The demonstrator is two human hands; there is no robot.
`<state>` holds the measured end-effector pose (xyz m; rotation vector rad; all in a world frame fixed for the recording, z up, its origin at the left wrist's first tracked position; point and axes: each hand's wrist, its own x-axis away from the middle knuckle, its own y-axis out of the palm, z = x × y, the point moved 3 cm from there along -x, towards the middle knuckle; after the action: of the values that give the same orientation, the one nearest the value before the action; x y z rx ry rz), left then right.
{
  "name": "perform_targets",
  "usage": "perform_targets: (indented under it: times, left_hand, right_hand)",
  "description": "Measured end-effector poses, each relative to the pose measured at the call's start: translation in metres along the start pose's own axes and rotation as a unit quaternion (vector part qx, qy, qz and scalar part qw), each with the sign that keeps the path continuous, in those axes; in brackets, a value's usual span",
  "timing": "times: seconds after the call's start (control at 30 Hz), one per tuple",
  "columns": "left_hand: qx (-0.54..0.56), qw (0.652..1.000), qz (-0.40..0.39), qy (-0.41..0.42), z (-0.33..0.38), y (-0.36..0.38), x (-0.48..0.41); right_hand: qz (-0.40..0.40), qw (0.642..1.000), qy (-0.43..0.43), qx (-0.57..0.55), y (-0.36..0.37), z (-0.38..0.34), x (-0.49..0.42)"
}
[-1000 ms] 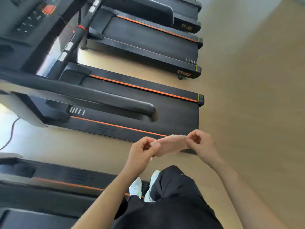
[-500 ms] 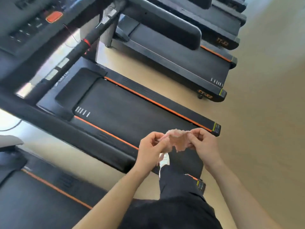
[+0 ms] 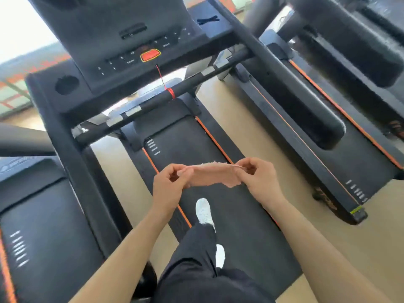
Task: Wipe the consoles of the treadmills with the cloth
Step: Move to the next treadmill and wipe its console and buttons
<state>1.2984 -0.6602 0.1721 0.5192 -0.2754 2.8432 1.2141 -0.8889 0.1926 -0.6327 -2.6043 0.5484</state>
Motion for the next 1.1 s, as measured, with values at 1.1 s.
perform_targets:
  times: [1.1]
  left_hand:
    - [0.057,0.856,0.510,0.061,0.200,-0.219,-0.342]
  right_hand:
    - [-0.248,0.846,-0.471,0.031,0.254,-0.446,-0.407]
